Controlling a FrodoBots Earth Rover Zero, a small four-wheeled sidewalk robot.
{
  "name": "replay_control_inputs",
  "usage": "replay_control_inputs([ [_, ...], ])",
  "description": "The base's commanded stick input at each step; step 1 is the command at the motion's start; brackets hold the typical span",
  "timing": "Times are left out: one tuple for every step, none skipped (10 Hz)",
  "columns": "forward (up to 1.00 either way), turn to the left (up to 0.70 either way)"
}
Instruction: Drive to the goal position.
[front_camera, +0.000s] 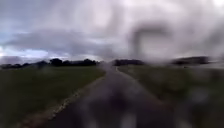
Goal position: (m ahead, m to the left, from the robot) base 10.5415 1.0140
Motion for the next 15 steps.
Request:
replay_control_inputs([
  [0.70, -0.06],
  [0.70, 0.00],
  [0.70, 0.00],
  [0.70, 0.00],
  [0.70, 0.00],
  [0.70, 0.00],
  [0.70, 0.00],
  [0.70, 0.00],
  [0.70, 0.00],
  [0.70, 0.00],
  [0.70, 0.00],
  [0.70, 0.00],
  [0.70, 0.00],
  [0.70, 0.00],
  [0.70, 0.00],
])
